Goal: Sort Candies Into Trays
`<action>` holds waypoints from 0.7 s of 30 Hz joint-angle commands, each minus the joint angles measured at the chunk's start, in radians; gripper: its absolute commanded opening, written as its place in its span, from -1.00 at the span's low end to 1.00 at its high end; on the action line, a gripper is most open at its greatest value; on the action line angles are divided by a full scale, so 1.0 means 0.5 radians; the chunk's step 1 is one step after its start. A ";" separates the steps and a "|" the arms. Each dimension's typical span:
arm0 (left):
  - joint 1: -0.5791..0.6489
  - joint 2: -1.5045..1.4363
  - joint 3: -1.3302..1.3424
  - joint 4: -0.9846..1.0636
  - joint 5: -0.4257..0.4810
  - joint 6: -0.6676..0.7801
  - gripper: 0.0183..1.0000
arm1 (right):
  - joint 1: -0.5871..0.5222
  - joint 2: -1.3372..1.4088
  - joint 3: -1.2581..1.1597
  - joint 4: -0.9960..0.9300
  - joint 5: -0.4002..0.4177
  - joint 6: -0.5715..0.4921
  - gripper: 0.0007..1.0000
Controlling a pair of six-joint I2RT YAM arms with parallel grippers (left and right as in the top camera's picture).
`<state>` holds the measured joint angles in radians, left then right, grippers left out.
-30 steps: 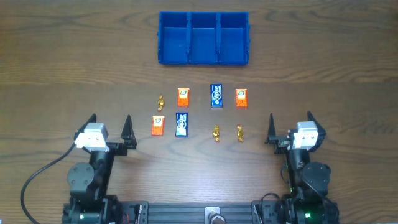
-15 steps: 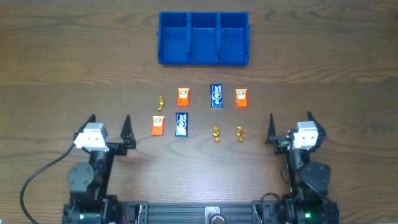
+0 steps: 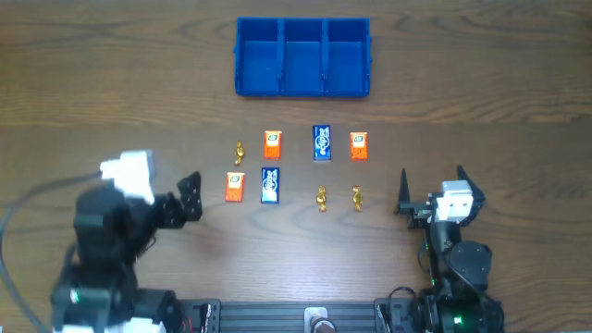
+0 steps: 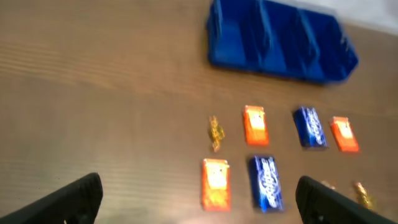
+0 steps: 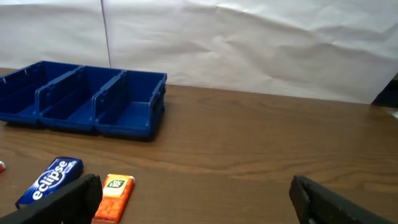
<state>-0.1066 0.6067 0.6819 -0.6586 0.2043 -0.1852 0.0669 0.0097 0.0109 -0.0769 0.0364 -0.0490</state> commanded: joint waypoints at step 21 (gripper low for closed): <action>-0.718 1.775 0.269 0.158 -0.468 -0.574 0.96 | 0.004 -0.014 -0.006 -0.005 -0.011 -0.023 1.00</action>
<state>-0.4656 1.4307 0.7933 -0.6003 -0.0006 -0.4534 0.0669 0.0101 0.0109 -0.0769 0.0364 -0.0486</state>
